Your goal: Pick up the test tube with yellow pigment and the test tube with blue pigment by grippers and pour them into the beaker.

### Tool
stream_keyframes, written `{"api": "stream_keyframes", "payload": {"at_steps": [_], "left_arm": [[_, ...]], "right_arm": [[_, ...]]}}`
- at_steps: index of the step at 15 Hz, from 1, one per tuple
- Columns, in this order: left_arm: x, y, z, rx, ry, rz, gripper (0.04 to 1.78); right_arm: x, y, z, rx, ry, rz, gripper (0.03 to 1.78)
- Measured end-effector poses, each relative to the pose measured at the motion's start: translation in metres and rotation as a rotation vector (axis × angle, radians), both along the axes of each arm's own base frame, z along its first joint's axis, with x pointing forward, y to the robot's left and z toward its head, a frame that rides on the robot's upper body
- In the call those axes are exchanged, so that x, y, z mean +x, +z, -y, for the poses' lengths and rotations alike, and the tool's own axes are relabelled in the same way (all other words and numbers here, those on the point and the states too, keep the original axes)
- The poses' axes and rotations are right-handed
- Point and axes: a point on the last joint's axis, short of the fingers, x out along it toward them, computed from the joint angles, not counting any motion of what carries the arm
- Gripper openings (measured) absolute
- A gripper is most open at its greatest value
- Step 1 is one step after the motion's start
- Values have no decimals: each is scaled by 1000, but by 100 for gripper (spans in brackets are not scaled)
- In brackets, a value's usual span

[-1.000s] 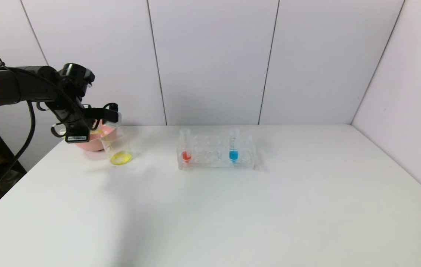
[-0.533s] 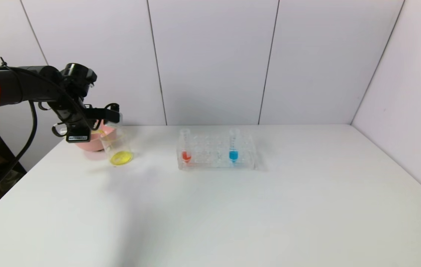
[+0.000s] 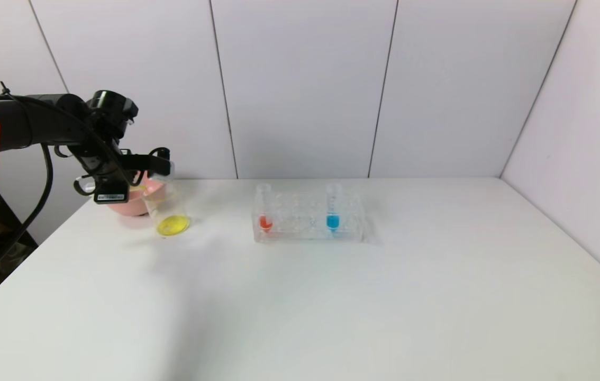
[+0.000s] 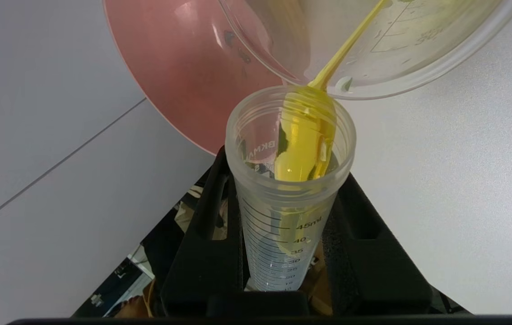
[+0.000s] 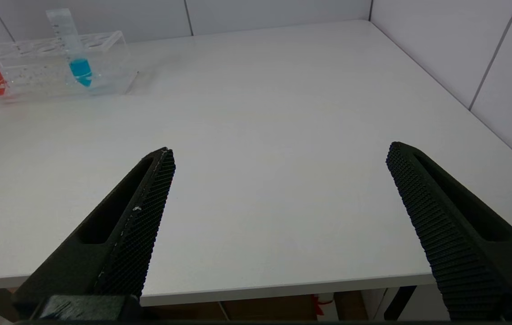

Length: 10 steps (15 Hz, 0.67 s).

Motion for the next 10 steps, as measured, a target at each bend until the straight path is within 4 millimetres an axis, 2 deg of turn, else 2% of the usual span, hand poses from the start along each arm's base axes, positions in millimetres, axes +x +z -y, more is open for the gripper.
{"api": "stream_keyframes", "payload": {"at_steps": [10], "left_arm": [[-1, 0, 3, 27, 13, -10, 51]], "right_arm": [[0, 0, 0, 0, 0, 0, 171]]}}
